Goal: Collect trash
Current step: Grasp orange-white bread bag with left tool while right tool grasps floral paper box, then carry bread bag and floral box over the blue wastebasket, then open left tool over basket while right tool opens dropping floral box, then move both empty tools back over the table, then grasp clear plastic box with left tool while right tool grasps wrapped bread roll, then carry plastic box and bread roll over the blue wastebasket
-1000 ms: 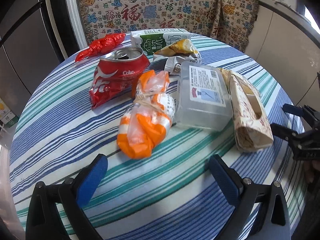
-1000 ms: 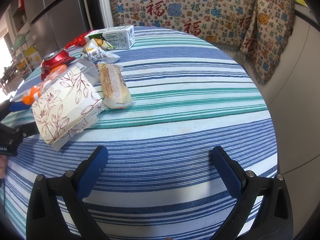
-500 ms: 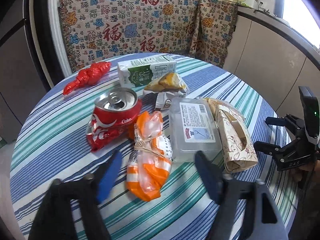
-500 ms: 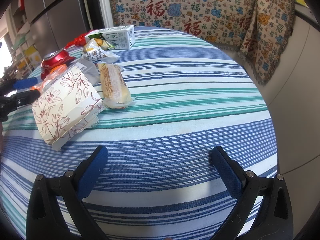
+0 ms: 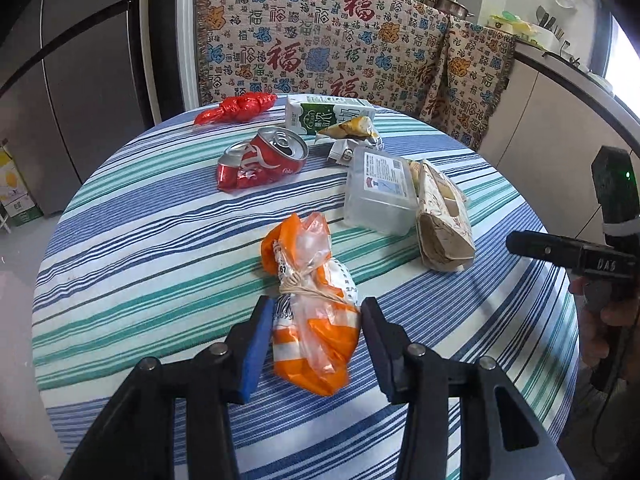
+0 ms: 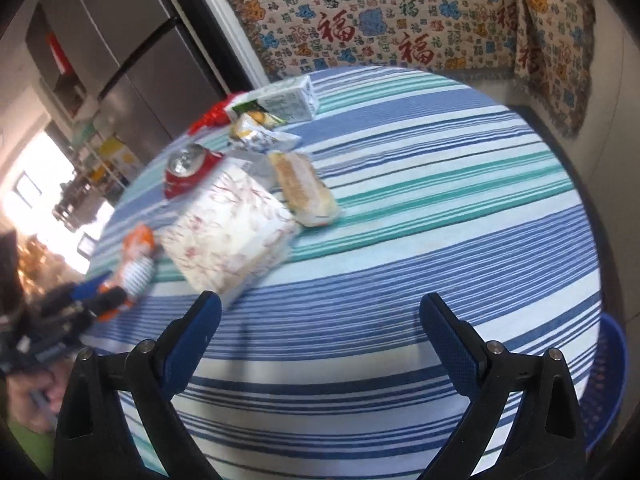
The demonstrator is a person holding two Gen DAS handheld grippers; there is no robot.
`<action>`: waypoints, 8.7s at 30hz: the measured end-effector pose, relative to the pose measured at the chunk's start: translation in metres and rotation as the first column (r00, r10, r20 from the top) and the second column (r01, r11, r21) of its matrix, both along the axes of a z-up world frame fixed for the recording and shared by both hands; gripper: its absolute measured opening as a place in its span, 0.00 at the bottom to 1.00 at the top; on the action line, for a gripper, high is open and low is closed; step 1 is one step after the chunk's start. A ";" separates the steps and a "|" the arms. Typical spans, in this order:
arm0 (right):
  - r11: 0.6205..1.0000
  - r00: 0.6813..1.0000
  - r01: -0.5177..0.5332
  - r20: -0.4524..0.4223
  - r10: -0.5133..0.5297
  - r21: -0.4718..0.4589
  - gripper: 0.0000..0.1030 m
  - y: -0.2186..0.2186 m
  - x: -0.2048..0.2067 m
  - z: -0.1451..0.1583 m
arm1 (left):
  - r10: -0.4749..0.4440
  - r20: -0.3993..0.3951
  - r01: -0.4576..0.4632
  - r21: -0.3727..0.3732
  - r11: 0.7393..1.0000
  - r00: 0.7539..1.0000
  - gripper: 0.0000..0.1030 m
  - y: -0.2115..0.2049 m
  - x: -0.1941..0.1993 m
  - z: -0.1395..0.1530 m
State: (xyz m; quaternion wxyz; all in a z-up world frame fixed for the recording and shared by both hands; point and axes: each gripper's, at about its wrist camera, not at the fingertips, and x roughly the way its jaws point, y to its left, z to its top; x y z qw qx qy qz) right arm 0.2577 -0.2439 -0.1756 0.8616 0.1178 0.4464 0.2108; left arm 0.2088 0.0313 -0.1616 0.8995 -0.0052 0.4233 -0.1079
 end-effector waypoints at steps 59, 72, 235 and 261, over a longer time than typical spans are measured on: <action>0.829 0.841 0.513 -0.064 -0.537 -0.222 0.36 -0.365 -0.087 -0.031 | -0.521 -0.128 0.489 -0.215 0.845 0.844 0.42 -0.429 -0.006 -0.039; 0.833 0.827 0.516 -0.136 -0.545 -0.201 0.39 -0.393 -0.081 -0.057 | -0.524 -0.188 0.499 -0.167 0.850 0.831 0.43 -0.470 0.006 -0.102; 0.952 0.983 -0.184 -0.056 0.176 -0.245 0.11 -0.013 0.003 0.018 | -0.076 -0.050 0.077 0.014 0.997 0.996 0.59 -0.061 0.021 0.004; 0.920 0.923 0.365 -0.072 -0.377 -0.145 0.11 -0.297 -0.061 -0.007 | -0.481 -0.008 0.476 -0.138 0.869 0.876 0.59 -0.358 -0.028 0.026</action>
